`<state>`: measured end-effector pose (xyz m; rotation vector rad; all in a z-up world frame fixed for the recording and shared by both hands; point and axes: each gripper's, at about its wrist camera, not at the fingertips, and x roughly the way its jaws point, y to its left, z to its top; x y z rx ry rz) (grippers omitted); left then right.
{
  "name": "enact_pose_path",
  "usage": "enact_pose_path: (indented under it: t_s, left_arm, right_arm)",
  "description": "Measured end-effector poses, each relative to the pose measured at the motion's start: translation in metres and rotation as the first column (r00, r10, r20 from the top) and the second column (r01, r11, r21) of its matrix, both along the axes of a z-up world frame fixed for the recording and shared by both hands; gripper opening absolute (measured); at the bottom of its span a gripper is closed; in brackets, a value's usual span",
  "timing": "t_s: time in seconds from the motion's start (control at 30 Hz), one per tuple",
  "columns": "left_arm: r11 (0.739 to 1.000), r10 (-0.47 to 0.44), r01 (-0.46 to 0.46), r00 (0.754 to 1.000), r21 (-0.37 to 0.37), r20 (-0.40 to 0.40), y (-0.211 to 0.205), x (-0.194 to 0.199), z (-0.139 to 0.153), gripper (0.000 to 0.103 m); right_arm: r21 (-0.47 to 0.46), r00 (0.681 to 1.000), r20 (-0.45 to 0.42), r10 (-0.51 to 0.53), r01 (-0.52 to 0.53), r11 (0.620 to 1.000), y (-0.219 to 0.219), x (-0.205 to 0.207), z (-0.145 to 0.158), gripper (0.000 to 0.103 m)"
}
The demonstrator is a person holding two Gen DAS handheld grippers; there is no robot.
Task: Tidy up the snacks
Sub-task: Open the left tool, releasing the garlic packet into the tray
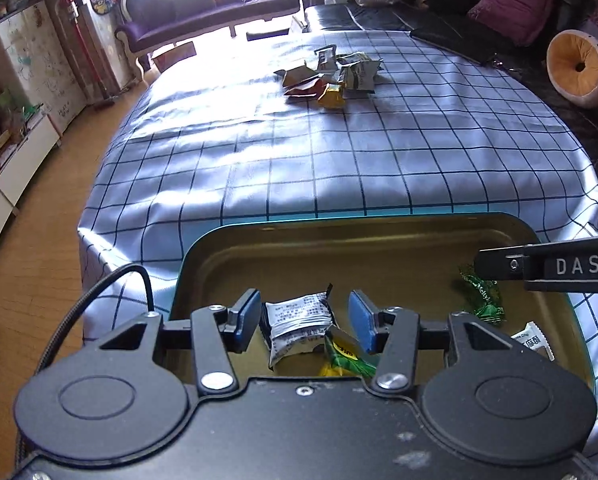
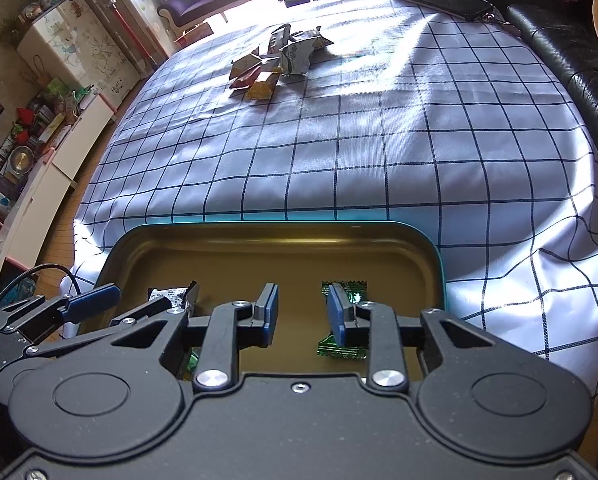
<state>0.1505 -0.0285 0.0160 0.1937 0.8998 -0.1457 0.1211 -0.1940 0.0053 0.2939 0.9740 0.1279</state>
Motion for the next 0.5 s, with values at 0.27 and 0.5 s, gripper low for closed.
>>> enact_pose_path:
  t_s: [0.27, 0.5]
  left_arm:
    - [0.998, -0.036, 0.033, 0.998, -0.047, -0.057, -0.0013, 0.0045, -0.0019, 0.052]
    - [0.996, -0.057, 0.059, 0.998, 0.067, -0.028, -0.0076, 0.005, -0.0054, 0.057]
  right_arm:
    - [-0.001, 1.0, -0.01, -0.002, 0.002, 1.0, -0.0002, 0.0016, -0.0024, 0.04]
    - [0.0, 1.0, -0.023, -0.001, 0.001, 1.0, 0.0, 0.0038, -0.0055, 0.04]
